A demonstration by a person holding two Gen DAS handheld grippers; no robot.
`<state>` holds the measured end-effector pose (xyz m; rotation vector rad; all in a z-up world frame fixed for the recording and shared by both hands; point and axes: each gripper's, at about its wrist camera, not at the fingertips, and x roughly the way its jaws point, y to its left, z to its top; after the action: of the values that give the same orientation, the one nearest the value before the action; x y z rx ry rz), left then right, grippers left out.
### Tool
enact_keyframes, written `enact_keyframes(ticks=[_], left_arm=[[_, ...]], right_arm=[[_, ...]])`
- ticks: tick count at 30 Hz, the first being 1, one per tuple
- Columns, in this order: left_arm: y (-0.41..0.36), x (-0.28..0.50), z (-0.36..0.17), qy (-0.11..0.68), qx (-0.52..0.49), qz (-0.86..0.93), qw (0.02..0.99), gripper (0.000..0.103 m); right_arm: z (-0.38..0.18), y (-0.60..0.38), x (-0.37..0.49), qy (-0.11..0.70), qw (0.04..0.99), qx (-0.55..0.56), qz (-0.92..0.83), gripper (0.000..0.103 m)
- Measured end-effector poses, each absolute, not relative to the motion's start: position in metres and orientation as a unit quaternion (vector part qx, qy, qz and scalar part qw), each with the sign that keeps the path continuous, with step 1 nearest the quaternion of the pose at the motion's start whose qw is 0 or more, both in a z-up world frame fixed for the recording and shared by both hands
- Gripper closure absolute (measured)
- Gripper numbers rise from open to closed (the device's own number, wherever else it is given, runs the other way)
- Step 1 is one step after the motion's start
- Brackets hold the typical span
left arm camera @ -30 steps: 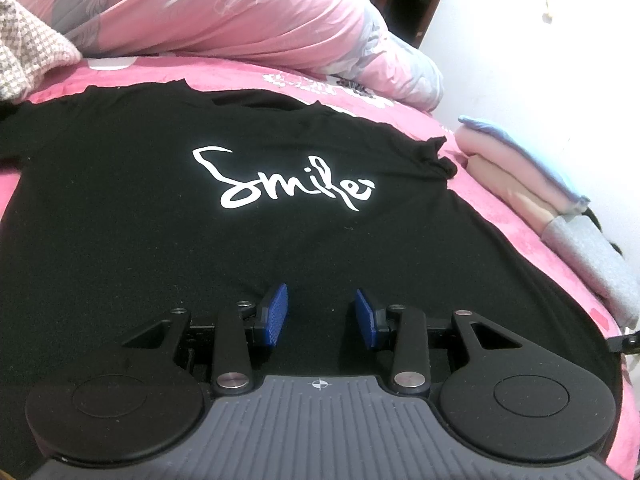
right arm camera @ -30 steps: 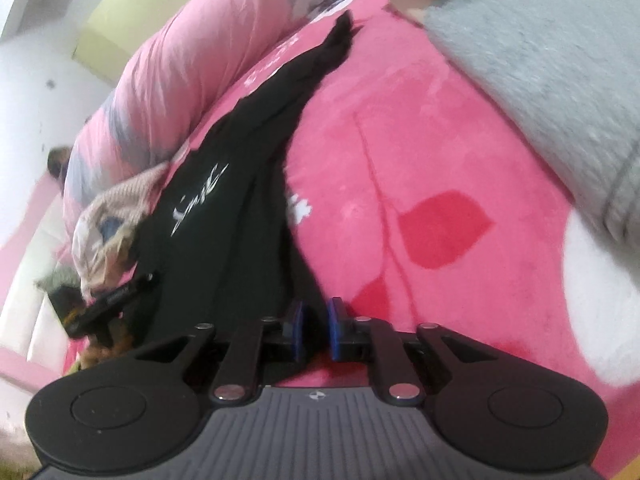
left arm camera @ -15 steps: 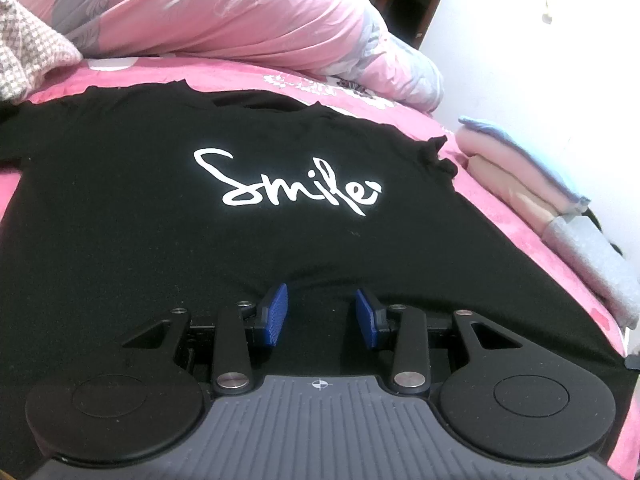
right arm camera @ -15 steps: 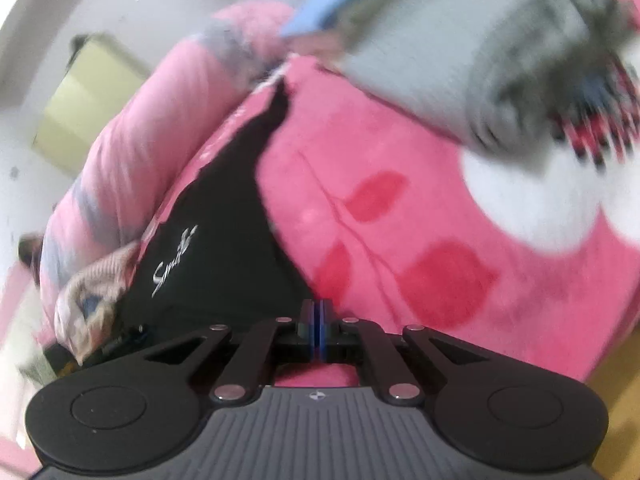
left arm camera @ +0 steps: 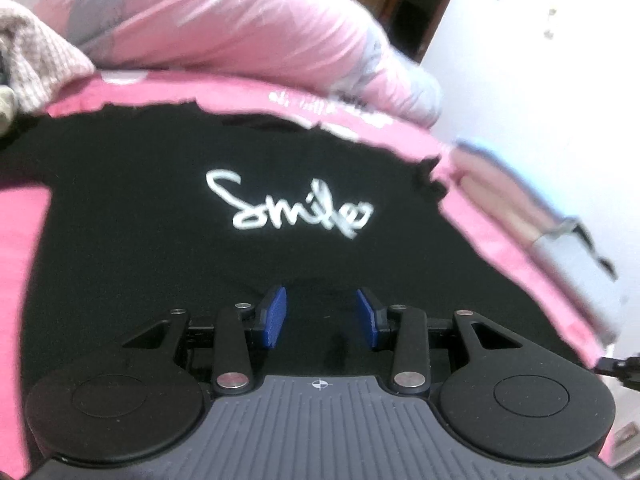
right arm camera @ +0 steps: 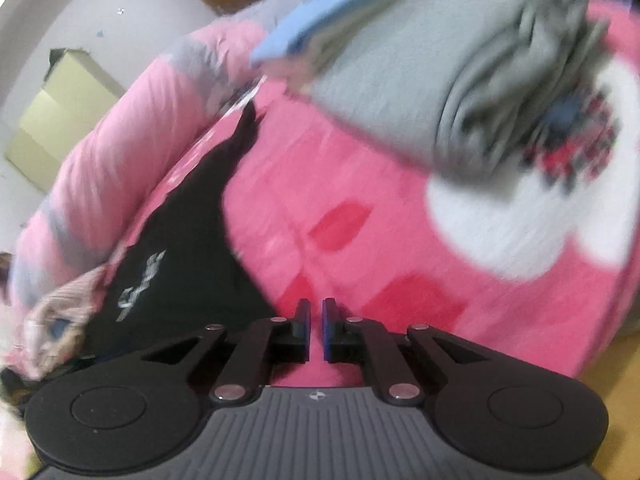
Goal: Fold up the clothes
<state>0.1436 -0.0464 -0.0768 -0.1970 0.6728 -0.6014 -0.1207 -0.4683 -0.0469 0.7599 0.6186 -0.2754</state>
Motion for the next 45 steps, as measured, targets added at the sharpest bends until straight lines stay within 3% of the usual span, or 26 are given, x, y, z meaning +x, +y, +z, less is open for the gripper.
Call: enact_keyframes(ticks=[6, 11, 19, 21, 26, 31, 33, 38, 42, 45], left_arm=[[-0.045, 0.1, -0.059, 0.34, -0.044, -0.315, 0.885, 0.063], [-0.053, 0.062, -0.076, 0.375, 0.01, -0.339, 0.863, 0.063], [-0.008, -0.004, -0.091, 0.408, 0.01, -0.365, 0.837, 0.063], [0.001, -0.008, -0.083, 0.407, 0.003, -0.366, 0.837, 0.063], [0.001, -0.001, -0.057, 0.35, -0.013, -0.364, 0.863, 0.063], [-0.006, 0.012, -0.085, 0.389, 0.007, -0.311, 0.867, 0.063], [0.003, 0.001, -0.096, 0.402, 0.017, -0.306, 0.863, 0.063], [0.034, -0.02, -0.089, 0.411, -0.018, -0.316, 0.855, 0.063], [0.053, -0.027, -0.073, 0.394, -0.06, -0.31, 0.863, 0.063], [0.062, -0.023, -0.066, 0.379, -0.071, -0.294, 0.875, 0.063]], right_arm=[[-0.009, -0.415, -0.07, 0.282, 0.913, 0.292, -0.042, 0.097], [-0.031, -0.326, -0.008, 0.385, 0.903, 0.183, 0.053, 0.097], [-0.032, -0.251, -0.063, 0.468, 0.864, 0.057, 0.177, 0.097], [-0.018, -0.248, -0.054, 0.444, 0.879, 0.044, 0.169, 0.097], [-0.004, -0.267, 0.007, 0.362, 0.92, 0.104, 0.108, 0.097], [-0.053, -0.229, 0.019, 0.417, 0.893, 0.109, 0.13, 0.097], [-0.052, -0.209, -0.014, 0.402, 0.901, 0.055, 0.155, 0.097], [-0.034, -0.209, -0.031, 0.441, 0.869, 0.08, 0.211, 0.097], [-0.003, -0.223, 0.023, 0.371, 0.909, 0.105, 0.158, 0.097], [-0.02, -0.221, 0.076, 0.375, 0.911, 0.128, 0.11, 0.097]])
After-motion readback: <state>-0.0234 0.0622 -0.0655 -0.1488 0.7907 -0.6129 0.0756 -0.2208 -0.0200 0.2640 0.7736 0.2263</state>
